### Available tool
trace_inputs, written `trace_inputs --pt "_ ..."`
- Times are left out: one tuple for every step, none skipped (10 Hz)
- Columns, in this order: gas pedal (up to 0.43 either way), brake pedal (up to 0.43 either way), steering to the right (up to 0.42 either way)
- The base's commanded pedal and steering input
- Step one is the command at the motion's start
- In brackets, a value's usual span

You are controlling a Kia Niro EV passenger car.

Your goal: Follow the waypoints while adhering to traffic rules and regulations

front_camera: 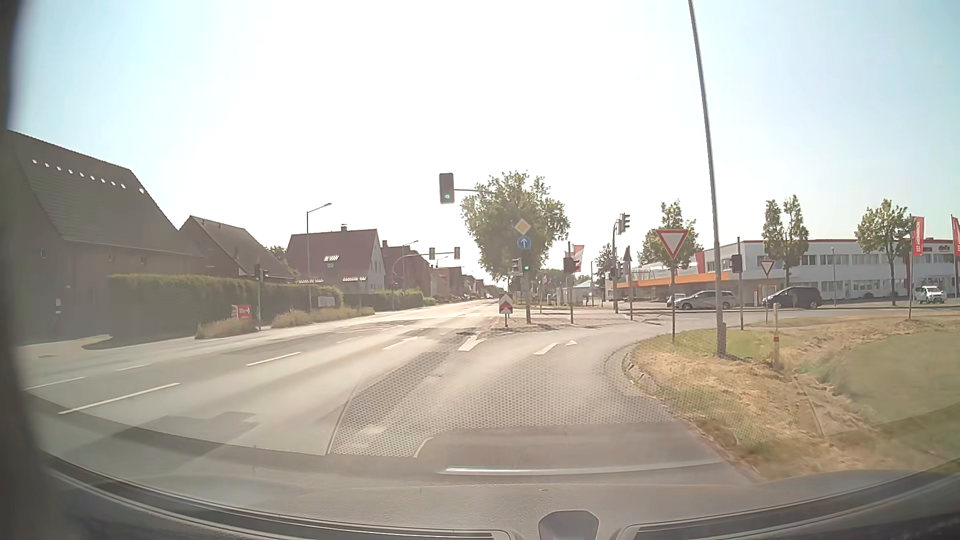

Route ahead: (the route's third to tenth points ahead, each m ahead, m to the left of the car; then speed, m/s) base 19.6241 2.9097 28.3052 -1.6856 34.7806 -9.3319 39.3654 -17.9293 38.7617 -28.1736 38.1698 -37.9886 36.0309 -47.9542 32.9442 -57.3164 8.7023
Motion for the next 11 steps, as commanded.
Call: trace_inputs --pt "0.000 0.122 -0.005" --pt "0.000 0.128 -0.003" --pt "0.000 0.140 0.000" --pt "0.000 0.152 0.004" --pt "0.000 0.159 0.009" --pt "0.000 0.165 0.014" --pt "0.000 0.165 0.019" --pt "0.000 0.177 0.026" --pt "0.000 0.183 0.035" --pt "0.000 0.183 0.042" --pt "0.000 0.183 0.049"
